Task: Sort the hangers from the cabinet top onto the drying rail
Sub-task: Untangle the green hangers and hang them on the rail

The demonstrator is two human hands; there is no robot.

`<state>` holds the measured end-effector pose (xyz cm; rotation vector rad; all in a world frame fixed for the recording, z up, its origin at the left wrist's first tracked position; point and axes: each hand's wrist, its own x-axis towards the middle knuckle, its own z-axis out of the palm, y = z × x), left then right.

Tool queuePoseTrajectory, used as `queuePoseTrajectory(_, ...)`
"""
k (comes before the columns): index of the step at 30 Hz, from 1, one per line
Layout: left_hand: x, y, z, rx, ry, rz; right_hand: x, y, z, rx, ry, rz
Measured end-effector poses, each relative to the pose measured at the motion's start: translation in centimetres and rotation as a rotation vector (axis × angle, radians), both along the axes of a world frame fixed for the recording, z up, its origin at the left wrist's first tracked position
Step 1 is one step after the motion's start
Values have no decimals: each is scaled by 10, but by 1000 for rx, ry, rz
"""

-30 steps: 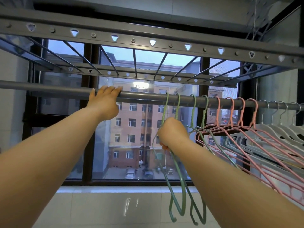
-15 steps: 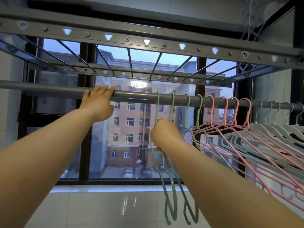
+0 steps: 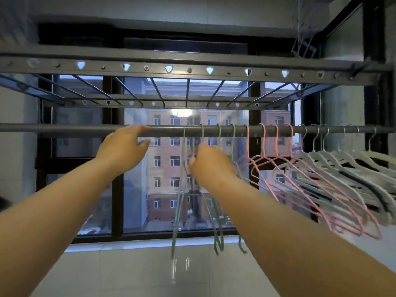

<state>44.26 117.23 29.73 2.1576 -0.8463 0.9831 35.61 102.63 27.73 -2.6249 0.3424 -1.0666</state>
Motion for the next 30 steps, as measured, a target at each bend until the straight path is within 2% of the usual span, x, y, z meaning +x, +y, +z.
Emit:
queuePoseTrajectory(7, -125, -66, -11, -32, -1, -231, -109, -55, -7, -112, 42, -53)
queuePoseTrajectory(14, -254, -204, -56, 6, 95, -580, -264, -170, -46, -172, 138, -275)
queuePoseTrajectory(18, -325, -293, -104, 84, 125, -738, -362, -236, -78, -157, 206, -440)
queuePoseTrajectory(23, -393, -395, -177, 234, 258, -879, -469, -312, -126, -59, 338, -639)
queuePoseTrajectory(30, -448, -526, -252, 438, 413, -1009, -559, -408, -210, 255, 435, -842)
